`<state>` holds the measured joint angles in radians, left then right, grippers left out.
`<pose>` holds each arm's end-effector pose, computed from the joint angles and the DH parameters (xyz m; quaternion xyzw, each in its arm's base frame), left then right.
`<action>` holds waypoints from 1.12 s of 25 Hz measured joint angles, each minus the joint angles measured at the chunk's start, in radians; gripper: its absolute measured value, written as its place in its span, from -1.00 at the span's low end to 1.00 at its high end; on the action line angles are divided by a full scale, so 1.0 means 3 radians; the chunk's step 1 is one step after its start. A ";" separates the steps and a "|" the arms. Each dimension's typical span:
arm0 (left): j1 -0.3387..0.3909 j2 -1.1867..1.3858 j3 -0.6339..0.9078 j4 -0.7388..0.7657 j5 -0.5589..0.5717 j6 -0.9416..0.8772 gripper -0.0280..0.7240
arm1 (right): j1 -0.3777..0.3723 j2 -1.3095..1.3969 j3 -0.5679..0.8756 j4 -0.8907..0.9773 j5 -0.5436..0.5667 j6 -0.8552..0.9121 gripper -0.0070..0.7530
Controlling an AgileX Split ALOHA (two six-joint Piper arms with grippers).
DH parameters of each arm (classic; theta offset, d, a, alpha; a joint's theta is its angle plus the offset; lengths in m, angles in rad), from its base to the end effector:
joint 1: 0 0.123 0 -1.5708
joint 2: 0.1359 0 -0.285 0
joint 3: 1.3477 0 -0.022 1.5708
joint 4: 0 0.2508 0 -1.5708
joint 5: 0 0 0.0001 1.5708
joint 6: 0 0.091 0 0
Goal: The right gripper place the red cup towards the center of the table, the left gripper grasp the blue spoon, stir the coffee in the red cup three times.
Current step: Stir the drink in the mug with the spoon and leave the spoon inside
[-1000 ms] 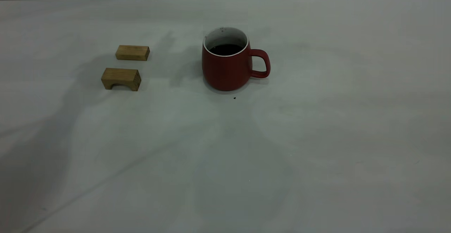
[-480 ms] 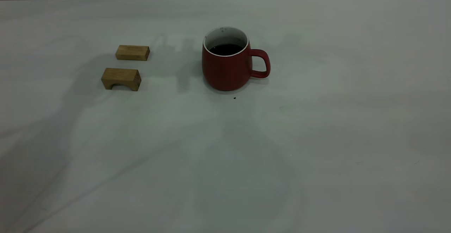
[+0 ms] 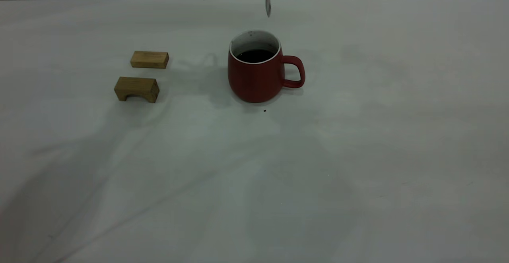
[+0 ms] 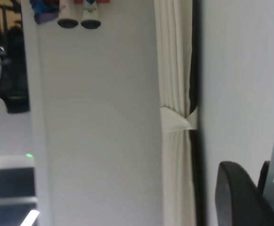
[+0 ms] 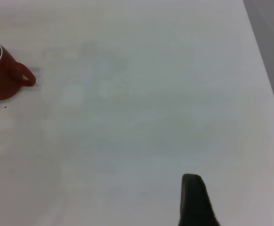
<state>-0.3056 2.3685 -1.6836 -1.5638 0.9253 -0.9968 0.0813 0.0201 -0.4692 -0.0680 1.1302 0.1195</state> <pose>0.4489 -0.2179 0.1384 0.6264 -0.5284 0.4659 0.3337 -0.0015 -0.0057 0.2635 0.0185 0.8824 0.0132 0.4700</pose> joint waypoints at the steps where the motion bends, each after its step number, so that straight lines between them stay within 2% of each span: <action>1: -0.0007 0.0047 0.0000 -0.0041 -0.0021 -0.0022 -0.56 | 0.0000 0.0000 0.0000 0.0000 0.0000 0.0000 0.36; 20: -0.0012 0.0574 0.0000 -0.0178 -0.0319 -0.0039 -0.56 | 0.0000 0.0000 0.0000 0.0000 0.0000 0.0000 0.36; 28: 0.0148 0.0687 0.0000 -0.0178 -0.0342 -0.0042 -0.56 | 0.0000 -0.0004 0.0000 0.0000 0.0000 0.0000 0.36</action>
<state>-0.2612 2.5746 -1.6836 -1.6171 0.8227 -1.0095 0.0813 0.0189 -0.4692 -0.0680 1.1302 0.1195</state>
